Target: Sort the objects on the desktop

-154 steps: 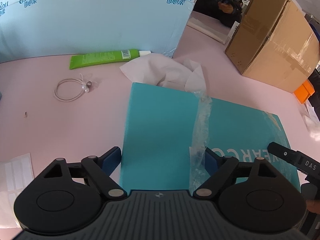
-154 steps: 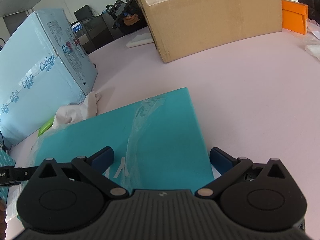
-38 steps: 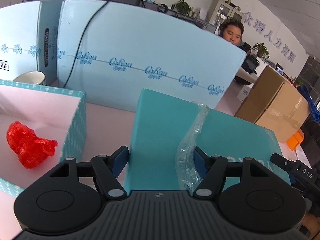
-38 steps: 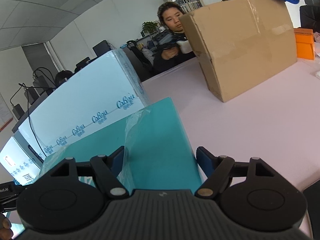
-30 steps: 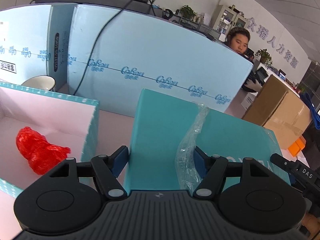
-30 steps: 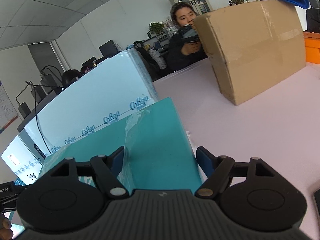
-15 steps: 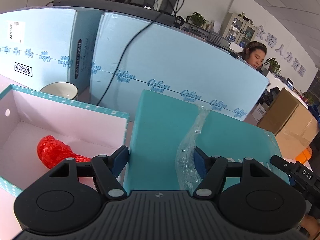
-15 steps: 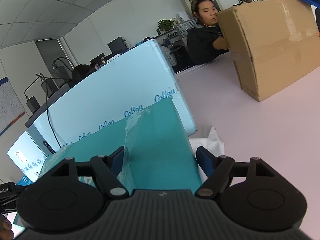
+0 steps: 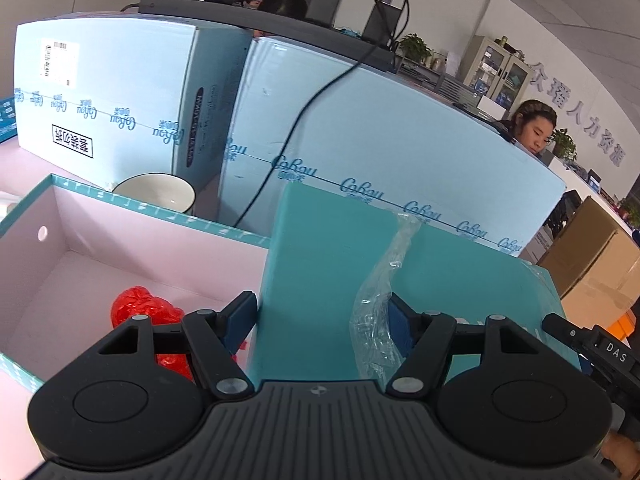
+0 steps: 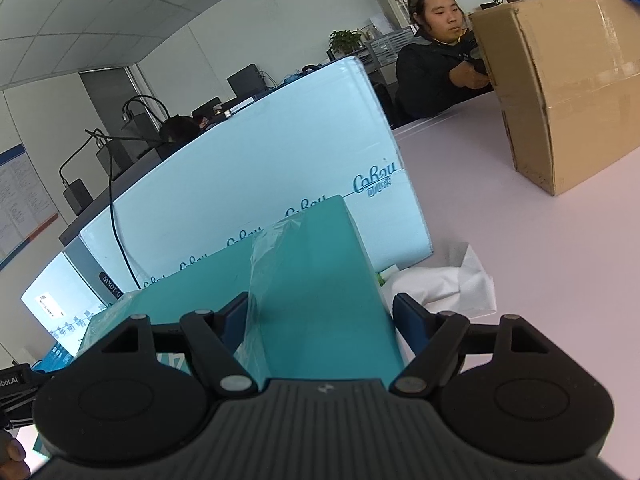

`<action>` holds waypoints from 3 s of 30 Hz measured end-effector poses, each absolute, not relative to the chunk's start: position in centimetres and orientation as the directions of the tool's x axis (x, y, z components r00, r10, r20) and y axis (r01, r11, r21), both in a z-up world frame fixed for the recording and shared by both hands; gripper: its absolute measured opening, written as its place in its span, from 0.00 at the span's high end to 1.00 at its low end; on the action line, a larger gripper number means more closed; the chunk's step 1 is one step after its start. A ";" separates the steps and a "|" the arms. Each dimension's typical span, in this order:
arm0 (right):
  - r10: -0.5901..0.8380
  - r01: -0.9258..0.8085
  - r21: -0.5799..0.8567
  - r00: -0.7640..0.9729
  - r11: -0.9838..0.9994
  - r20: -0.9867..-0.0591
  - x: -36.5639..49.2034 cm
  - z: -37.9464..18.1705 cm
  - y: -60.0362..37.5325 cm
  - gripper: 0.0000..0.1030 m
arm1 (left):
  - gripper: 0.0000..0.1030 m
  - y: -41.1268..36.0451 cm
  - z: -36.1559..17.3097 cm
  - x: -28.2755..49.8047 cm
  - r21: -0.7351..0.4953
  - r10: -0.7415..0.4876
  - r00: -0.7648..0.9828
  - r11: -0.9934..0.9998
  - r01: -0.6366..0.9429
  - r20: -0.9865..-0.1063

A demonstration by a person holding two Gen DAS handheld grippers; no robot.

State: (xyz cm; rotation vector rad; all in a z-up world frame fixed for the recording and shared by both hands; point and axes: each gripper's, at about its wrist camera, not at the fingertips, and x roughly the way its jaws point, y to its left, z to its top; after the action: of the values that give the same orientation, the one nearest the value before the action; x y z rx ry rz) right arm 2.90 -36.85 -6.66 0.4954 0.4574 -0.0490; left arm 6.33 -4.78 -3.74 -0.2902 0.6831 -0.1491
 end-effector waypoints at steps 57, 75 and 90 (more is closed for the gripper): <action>0.084 0.148 0.443 0.883 0.884 -0.462 6.3 -7.7 -25.1 0.23 | 0.38 7.2 -5.4 8.7 -0.300 -0.150 0.755 0.952 -0.065 -0.639; 0.159 0.081 0.454 0.871 0.887 -0.465 8.4 -7.8 -18.2 0.23 | 0.38 14.1 -5.7 8.9 -0.279 -0.051 0.755 0.944 -0.178 -0.654; 0.172 0.061 0.457 0.876 0.887 -0.450 8.5 -7.6 -15.3 0.22 | 0.38 16.3 -5.3 8.8 -0.254 -0.016 0.751 0.945 -0.204 -0.660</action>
State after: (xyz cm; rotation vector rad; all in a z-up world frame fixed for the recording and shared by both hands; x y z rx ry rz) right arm 8.54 -15.28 -7.56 0.4810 0.5040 0.0601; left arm 8.83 16.28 -5.32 -0.3229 0.7171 0.1050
